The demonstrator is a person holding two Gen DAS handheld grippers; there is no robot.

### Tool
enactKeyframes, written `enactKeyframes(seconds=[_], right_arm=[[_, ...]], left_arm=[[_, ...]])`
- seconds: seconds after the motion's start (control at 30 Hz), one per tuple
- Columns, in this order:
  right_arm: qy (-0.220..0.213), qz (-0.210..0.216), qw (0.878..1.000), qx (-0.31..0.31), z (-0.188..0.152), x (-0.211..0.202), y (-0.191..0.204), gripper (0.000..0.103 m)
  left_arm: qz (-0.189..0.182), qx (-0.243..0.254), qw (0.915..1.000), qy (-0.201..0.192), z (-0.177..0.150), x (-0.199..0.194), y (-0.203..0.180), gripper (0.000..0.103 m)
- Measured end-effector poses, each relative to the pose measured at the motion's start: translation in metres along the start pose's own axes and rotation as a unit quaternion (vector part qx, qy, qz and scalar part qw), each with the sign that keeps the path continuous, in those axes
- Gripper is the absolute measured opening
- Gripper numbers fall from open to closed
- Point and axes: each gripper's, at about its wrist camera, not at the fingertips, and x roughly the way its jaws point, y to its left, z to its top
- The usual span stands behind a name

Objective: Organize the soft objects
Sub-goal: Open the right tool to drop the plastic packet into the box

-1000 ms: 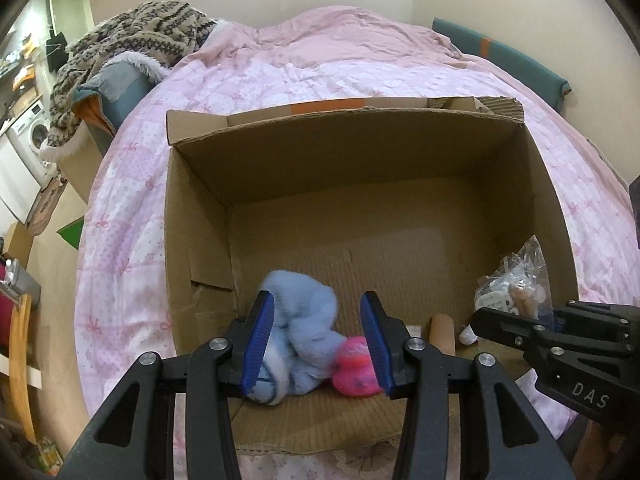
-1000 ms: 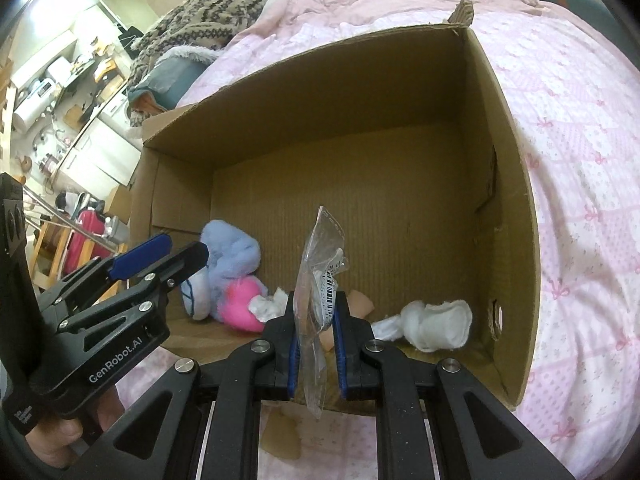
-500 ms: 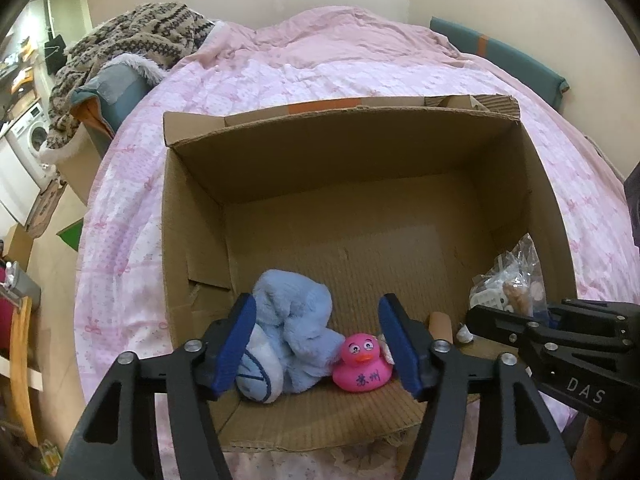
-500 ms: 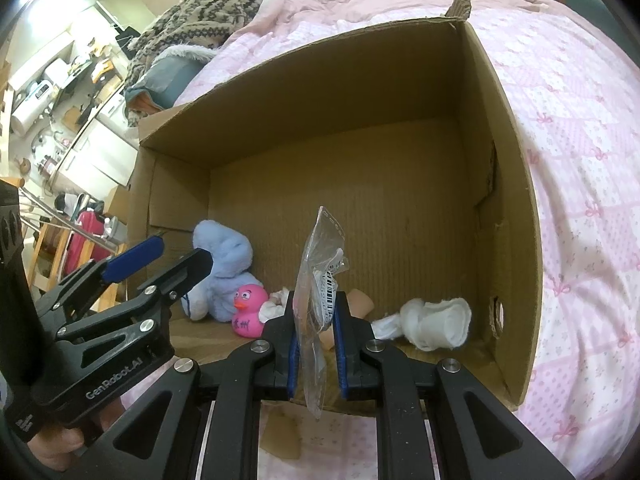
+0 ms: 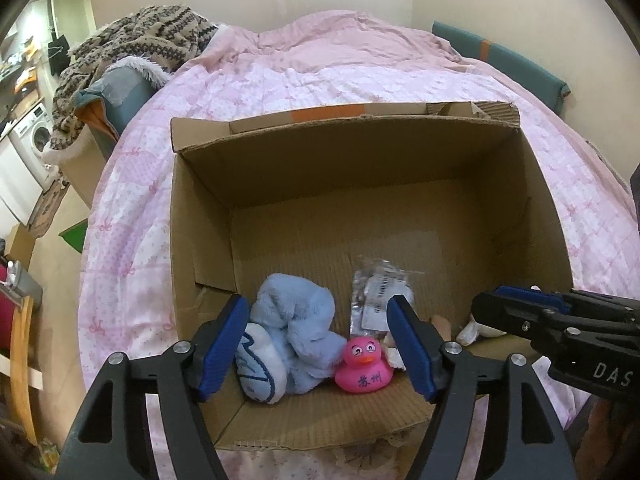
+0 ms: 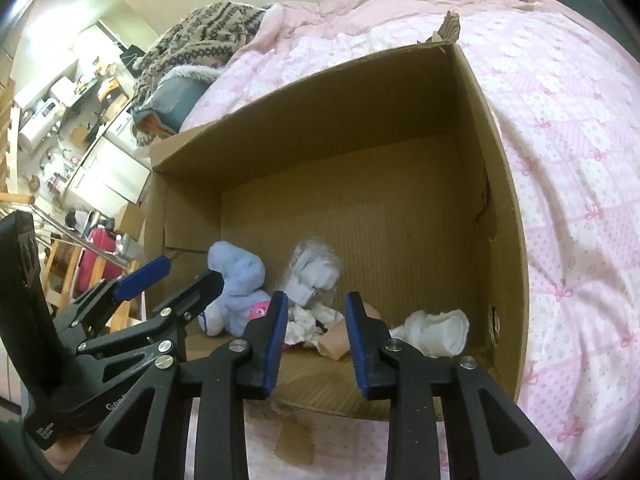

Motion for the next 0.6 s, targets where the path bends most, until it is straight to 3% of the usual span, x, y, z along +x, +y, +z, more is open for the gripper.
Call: enactKeyframes(seconds=[0.03, 0.1, 0.6], right_arm=[[-0.002, 0.001, 1.0, 0.001, 0.0, -0.001, 0.0, 0.057], [-0.016, 0.003, 1.0, 0.004, 0.001, -0.006, -0.001, 0.071], [-0.039, -0.004, 0.999, 0.004, -0.006, -0.033, -0.002, 0.071]], left_arm=[[0.001, 0.0, 1.0, -0.001, 0.0, -0.001, 0.0, 0.07], [0.002, -0.001, 1.0, -0.002, 0.0, -0.002, 0.001, 0.07], [0.015, -0.002, 0.9998, -0.01, -0.004, -0.02, 0.007, 0.071]])
